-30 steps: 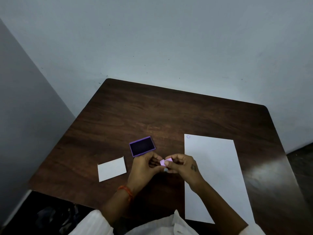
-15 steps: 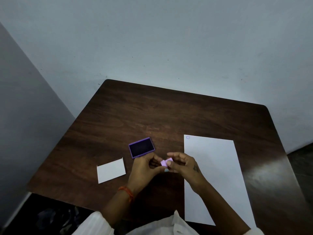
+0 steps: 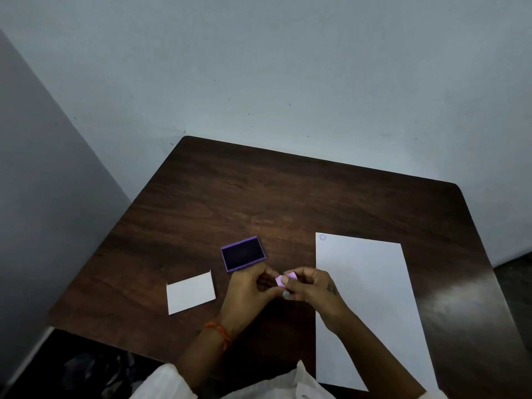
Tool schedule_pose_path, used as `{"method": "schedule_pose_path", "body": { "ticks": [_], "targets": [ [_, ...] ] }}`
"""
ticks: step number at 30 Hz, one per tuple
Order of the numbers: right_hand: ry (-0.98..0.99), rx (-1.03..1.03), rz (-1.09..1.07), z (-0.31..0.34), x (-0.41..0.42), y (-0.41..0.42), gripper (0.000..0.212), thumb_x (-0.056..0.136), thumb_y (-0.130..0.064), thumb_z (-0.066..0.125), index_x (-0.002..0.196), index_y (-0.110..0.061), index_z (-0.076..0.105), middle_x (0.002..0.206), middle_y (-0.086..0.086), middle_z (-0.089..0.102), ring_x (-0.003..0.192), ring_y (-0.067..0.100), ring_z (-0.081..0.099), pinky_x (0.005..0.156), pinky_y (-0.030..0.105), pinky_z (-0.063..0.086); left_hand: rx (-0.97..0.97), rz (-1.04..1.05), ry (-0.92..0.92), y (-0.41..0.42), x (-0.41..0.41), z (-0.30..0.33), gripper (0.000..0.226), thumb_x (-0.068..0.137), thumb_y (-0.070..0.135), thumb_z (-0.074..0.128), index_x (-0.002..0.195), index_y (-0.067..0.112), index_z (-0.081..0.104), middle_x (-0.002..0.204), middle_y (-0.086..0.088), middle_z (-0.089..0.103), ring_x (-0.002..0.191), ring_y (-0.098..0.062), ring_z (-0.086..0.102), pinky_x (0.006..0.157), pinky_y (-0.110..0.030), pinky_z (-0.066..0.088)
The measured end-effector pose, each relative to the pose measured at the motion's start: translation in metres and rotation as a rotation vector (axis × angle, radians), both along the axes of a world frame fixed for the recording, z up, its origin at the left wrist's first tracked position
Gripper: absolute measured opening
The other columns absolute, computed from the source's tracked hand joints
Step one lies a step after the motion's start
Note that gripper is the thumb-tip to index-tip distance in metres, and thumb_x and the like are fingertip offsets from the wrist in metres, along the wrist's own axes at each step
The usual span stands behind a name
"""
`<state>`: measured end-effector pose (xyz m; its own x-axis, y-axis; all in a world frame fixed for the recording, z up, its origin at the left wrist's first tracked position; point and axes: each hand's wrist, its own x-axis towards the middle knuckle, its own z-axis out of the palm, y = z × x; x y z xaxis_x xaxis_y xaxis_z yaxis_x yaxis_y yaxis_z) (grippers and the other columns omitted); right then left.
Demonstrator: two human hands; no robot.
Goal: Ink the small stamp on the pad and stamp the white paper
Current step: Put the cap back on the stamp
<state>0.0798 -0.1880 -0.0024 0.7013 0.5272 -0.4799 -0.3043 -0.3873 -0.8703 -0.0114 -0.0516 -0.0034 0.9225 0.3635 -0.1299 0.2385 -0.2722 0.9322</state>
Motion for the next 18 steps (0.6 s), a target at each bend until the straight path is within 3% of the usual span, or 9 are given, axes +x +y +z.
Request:
{"method": "schedule_pose_path", "body": {
  "ticks": [4, 8, 10, 13, 15, 18],
  "targets": [
    [-0.017, 0.033, 0.009, -0.001, 0.001, 0.004, 0.016, 0.076, -0.026, 0.074, 0.090, -0.022, 0.069, 0.088, -0.004, 0.073, 0.077, 0.012, 0.071, 0.067, 0.014, 0.056, 0.032, 0.010, -0.022, -0.001, 0.003, -0.002, 0.020, 0.074, 0.015, 0.075, 0.087, 0.028, 0.067, 0.087, 0.009, 0.072, 0.083, 0.003, 0.067, 0.072, -0.009, 0.053],
    [-0.313, -0.141, -0.023, -0.011, 0.006, 0.009, 0.016, 0.075, -0.031, 0.074, 0.089, -0.024, 0.068, 0.083, -0.013, 0.067, 0.080, 0.005, 0.063, 0.072, 0.013, 0.049, 0.091, 0.040, 0.025, 0.002, 0.004, -0.006, 0.045, 0.068, 0.023, 0.080, 0.107, 0.034, 0.059, 0.104, 0.014, 0.066, 0.094, 0.001, 0.064, 0.076, -0.011, 0.052],
    [-0.445, -0.173, -0.065, -0.019, 0.008, 0.012, 0.011, 0.077, -0.028, 0.072, 0.086, -0.021, 0.069, 0.078, -0.013, 0.065, 0.073, 0.001, 0.061, 0.071, 0.013, 0.049, 0.116, 0.059, 0.069, 0.004, 0.005, -0.009, 0.052, 0.069, 0.025, 0.079, 0.114, 0.033, 0.056, 0.107, 0.014, 0.061, 0.093, 0.001, 0.062, 0.071, -0.007, 0.050],
    [-0.543, -0.207, -0.056, -0.030, 0.010, 0.015, 0.011, 0.085, -0.024, 0.062, 0.079, -0.018, 0.068, 0.074, -0.006, 0.064, 0.067, 0.004, 0.058, 0.071, 0.027, 0.053, 0.140, 0.067, 0.112, 0.007, 0.005, -0.013, 0.050, 0.071, 0.027, 0.077, 0.116, 0.031, 0.055, 0.108, 0.010, 0.062, 0.091, 0.001, 0.061, 0.069, -0.009, 0.050],
    [-0.597, -0.209, -0.006, -0.038, 0.010, 0.015, 0.018, 0.087, -0.024, 0.055, 0.076, -0.015, 0.067, 0.074, -0.001, 0.065, 0.066, 0.006, 0.056, 0.065, 0.024, 0.047, 0.158, 0.069, 0.124, 0.009, 0.003, -0.017, 0.049, 0.072, 0.026, 0.077, 0.116, 0.030, 0.055, 0.108, 0.008, 0.064, 0.089, 0.001, 0.060, 0.070, -0.009, 0.049],
    [-0.601, -0.245, 0.012, -0.046, 0.010, 0.015, 0.015, 0.087, -0.018, 0.057, 0.084, -0.008, 0.068, 0.087, 0.011, 0.070, 0.079, 0.019, 0.062, 0.072, 0.020, 0.045, 0.166, 0.071, 0.141, 0.012, 0.001, -0.021, 0.048, 0.073, 0.027, 0.076, 0.116, 0.030, 0.056, 0.107, 0.007, 0.065, 0.088, 0.003, 0.060, 0.070, -0.010, 0.049]
  ]
}}
